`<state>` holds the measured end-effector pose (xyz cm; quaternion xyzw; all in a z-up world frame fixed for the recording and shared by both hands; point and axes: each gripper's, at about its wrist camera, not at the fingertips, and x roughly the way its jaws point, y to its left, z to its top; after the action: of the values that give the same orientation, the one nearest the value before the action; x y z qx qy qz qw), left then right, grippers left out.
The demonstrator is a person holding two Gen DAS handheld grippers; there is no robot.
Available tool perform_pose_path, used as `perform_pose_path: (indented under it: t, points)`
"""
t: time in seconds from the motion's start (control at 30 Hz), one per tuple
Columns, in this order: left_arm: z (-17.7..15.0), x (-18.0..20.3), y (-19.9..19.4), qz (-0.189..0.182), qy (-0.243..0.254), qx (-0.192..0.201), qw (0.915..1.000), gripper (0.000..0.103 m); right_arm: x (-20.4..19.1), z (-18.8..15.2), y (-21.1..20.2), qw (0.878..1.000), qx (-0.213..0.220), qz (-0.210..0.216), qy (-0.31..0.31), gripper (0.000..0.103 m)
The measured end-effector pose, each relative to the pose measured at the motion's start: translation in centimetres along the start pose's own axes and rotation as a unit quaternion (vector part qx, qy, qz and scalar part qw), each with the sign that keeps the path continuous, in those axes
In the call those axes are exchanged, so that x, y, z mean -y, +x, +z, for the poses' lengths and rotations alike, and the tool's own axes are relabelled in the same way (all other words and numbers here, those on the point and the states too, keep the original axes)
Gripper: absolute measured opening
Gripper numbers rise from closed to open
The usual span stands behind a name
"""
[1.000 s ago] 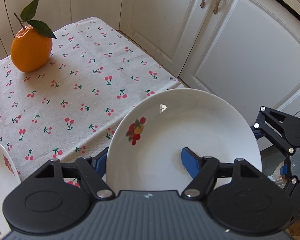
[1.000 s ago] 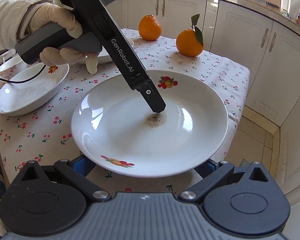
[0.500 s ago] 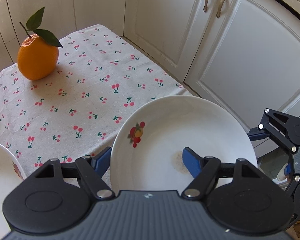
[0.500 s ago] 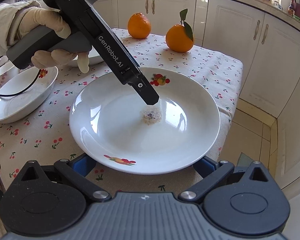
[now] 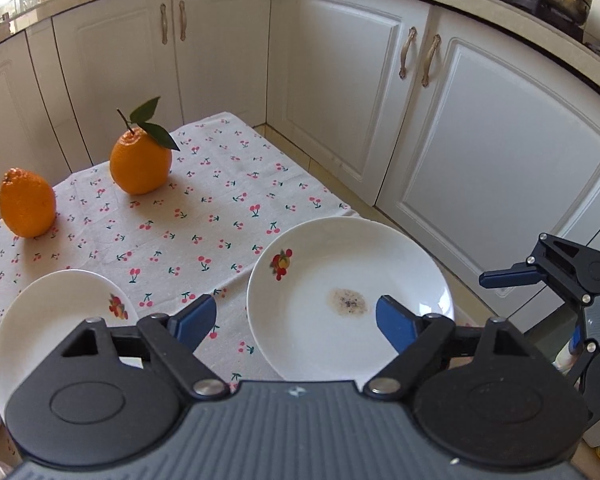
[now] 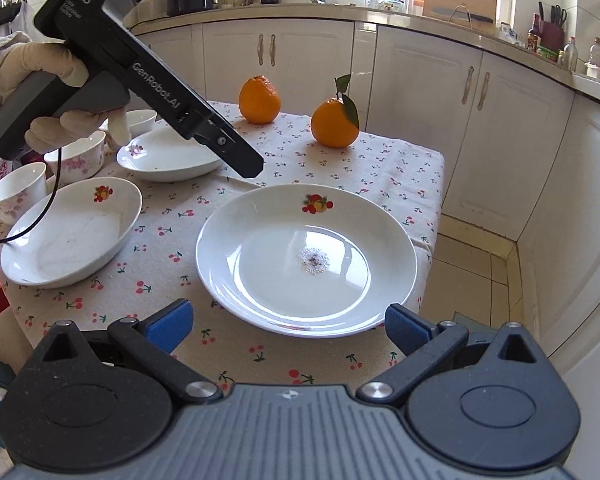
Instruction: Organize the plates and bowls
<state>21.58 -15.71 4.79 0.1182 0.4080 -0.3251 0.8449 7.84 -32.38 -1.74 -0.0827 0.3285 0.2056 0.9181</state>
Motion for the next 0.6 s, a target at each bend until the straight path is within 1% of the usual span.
perform_pose_path:
  t: [0.1,0.2,0.3,0.43,0.5,0.6]
  points:
    - [-1.6,0.6,-2.7,0.010,0.004,0.024,0.9996,0.094,-1.7,0.4,-0.9,1.000,0.014,-0.015,0.007,0.103]
    - [-3.9,1.1,-5.1,0.023,0.008,0.050,0.9984,0.098,-3.4,0.6,-1.4,0.999,0.028,-0.036,0.018,0.103]
    - [-6.6,1.5,-7.2,0.048,0.013,0.071,0.9963,0.099,-4.9,0.3,-1.8,0.998,0.038,-0.049,0.033,0.103]
    - [-10.0,2.3,-9.5,0.076,0.031,0.094,0.9922,0.100,-6.7,0.0,-2.4,0.996,0.051,-0.050,0.046,0.103]
    - [-11.6,2.8,-10.4,0.096,0.041,0.105,0.9890,0.100,-7.3,-0.1,-2.5,0.996,0.055,-0.050,0.052,0.103]
    - [-14.0,3.1,-11.3,0.107,0.041,0.106,0.9877,0.100,-7.9,-0.2,-2.8,0.996,0.059,-0.039,0.061,0.103]
